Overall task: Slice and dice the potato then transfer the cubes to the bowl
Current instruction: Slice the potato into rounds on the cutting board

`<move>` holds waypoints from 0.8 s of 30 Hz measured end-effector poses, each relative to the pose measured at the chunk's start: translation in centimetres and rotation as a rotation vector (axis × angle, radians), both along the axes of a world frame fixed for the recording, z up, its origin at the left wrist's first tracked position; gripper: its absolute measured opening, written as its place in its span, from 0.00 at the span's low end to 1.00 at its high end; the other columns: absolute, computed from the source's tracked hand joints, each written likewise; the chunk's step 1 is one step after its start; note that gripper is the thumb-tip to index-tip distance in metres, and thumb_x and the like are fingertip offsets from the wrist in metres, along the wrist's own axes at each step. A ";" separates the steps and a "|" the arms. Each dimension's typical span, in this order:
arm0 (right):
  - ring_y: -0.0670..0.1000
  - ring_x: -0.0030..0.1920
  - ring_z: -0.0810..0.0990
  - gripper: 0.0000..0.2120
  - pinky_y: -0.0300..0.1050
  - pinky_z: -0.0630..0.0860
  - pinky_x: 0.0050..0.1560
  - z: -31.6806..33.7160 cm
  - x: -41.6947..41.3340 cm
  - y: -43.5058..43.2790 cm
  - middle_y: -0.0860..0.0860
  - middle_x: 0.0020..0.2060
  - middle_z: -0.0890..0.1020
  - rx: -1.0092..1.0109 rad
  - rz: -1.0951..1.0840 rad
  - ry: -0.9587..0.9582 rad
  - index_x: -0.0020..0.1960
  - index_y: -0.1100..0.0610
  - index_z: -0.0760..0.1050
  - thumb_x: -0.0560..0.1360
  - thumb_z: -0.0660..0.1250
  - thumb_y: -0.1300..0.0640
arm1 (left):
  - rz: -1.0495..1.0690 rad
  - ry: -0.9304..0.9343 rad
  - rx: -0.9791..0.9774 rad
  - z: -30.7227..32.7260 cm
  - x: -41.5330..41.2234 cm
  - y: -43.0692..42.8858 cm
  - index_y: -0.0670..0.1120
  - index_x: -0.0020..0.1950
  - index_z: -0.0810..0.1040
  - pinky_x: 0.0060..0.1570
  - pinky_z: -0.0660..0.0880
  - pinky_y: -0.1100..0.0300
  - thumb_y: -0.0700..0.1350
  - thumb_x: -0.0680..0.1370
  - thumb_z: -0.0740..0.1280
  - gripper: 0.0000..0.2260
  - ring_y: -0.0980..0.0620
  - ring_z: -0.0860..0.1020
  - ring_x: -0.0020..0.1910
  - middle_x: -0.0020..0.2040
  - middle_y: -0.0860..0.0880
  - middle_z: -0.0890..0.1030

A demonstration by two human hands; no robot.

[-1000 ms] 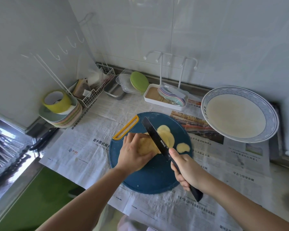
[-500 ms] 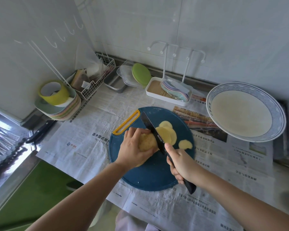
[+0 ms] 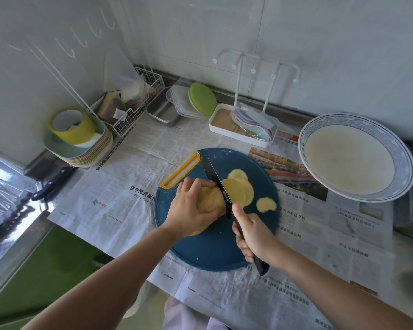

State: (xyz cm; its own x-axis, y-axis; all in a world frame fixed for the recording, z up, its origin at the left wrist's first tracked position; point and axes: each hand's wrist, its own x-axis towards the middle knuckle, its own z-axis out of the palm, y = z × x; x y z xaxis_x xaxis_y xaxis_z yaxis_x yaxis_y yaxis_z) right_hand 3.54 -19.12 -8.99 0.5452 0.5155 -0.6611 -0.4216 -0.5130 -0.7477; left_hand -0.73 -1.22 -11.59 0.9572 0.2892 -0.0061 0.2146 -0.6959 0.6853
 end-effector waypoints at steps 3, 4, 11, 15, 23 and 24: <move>0.49 0.22 0.57 0.27 0.41 0.57 0.24 -0.6 -0.5 -0.1 0.53 0.24 0.58 0.033 -0.035 0.004 0.37 0.57 0.61 0.78 0.49 0.34 | -0.016 0.001 0.016 0.1 0.0 0.0 0.59 0.62 0.71 0.54 0.66 0.59 0.67 0.62 0.67 0.30 0.56 0.67 0.58 0.56 0.58 0.67; 0.50 0.22 0.56 0.27 0.41 0.56 0.24 -0.8 -0.6 0.0 0.53 0.24 0.58 0.037 -0.041 0.003 0.37 0.57 0.61 0.78 0.49 0.34 | -0.021 0.002 0.018 0.1 0.1 0.0 0.59 0.62 0.71 0.54 0.65 0.59 0.67 0.62 0.67 0.30 0.57 0.66 0.58 0.56 0.58 0.67; 0.49 0.22 0.56 0.28 0.41 0.55 0.24 -1.6 -0.8 0.2 0.52 0.23 0.58 0.053 -0.061 -0.020 0.38 0.58 0.62 0.78 0.49 0.34 | -0.018 -0.012 0.011 0.2 0.1 -0.2 0.58 0.61 0.72 0.54 0.65 0.59 0.67 0.62 0.67 0.30 0.55 0.68 0.58 0.56 0.57 0.68; 0.49 0.22 0.55 0.27 0.43 0.53 0.26 -2.3 -1.3 0.3 0.50 0.23 0.57 0.059 -0.084 -0.047 0.38 0.58 0.62 0.78 0.49 0.34 | -0.018 -0.005 -0.006 0.4 0.0 -0.2 0.59 0.60 0.72 0.54 0.65 0.60 0.67 0.61 0.67 0.30 0.56 0.67 0.58 0.56 0.57 0.68; 0.48 0.21 0.55 0.26 0.44 0.53 0.25 -2.9 -2.0 0.2 0.48 0.21 0.57 0.064 -0.105 -0.106 0.33 0.55 0.58 0.79 0.49 0.36 | -0.040 0.001 -0.013 0.5 -0.1 -0.1 0.65 0.58 0.68 0.55 0.65 0.59 0.67 0.61 0.68 0.27 0.56 0.67 0.59 0.57 0.56 0.68; 0.48 0.21 0.55 0.26 0.44 0.53 0.26 -3.0 -2.2 0.2 0.47 0.21 0.58 0.065 -0.108 -0.108 0.33 0.55 0.58 0.79 0.49 0.36 | -0.047 -0.001 -0.008 0.5 -0.1 -0.1 0.65 0.58 0.68 0.56 0.65 0.59 0.67 0.61 0.68 0.27 0.56 0.67 0.59 0.57 0.56 0.68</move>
